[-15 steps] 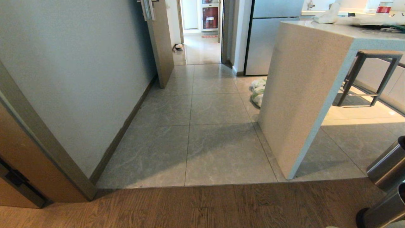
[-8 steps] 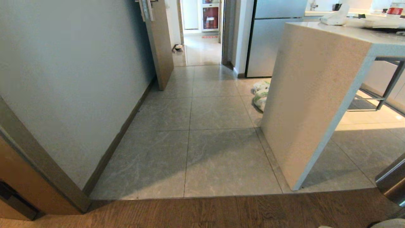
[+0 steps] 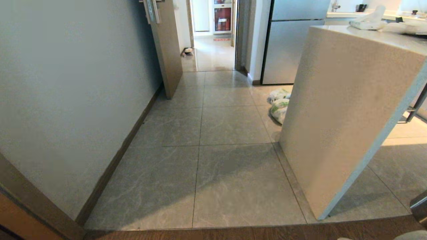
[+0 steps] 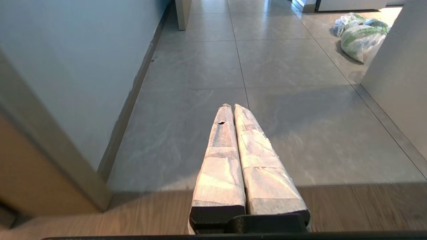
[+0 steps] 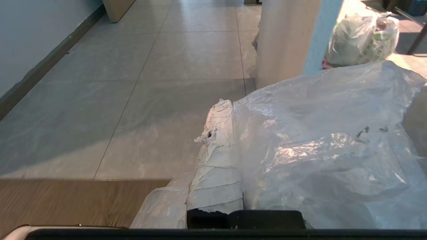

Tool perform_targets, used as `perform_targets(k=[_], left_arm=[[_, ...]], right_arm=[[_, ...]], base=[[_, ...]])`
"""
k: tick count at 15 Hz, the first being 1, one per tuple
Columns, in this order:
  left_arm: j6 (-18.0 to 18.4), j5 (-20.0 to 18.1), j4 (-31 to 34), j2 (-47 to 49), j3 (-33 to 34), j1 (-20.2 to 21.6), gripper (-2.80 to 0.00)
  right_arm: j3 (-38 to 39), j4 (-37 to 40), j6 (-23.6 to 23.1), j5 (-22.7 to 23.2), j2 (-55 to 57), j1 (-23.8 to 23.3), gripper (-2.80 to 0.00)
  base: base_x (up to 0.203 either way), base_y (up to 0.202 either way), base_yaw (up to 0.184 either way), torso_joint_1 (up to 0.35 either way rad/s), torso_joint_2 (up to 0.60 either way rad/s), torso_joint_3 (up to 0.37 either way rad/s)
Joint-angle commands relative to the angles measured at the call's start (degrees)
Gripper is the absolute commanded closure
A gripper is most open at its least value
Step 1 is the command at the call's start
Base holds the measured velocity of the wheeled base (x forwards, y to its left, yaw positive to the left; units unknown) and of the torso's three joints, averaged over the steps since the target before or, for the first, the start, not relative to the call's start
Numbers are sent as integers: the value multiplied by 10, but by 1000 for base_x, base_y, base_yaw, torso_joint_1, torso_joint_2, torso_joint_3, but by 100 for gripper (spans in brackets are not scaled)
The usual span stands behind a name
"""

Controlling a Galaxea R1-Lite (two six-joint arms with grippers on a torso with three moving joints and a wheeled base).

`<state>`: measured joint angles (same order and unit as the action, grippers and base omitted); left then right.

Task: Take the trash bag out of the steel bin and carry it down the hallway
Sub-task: Put the trash bag at the door

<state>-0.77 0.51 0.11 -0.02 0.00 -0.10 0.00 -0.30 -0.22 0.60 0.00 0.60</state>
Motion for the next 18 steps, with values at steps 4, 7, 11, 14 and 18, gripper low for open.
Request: perform_targets(k=[4,7,11,14,18], left_arm=[[0,0,0,0,1,0,0],[0,0,1,0,1,0,0],[0,0,0,0,1,0,0],[0,0,1,0,1,0,0],[0,0,0,0,1,0,0]], right_arm=[[1,0,0,0,1,0,0],[1,0,0,0,1,0,0],[1,0,0,0,1,0,0],[1,0,0,0,1,0,0],[1,0,0,0,1,0,0]], base=[[190,0,0,1,1,2],[189,0,0,3,3,1],[188,0,2,3,2,4],[190,0,0,1,4,2],[190,0,0,3,2,1]])
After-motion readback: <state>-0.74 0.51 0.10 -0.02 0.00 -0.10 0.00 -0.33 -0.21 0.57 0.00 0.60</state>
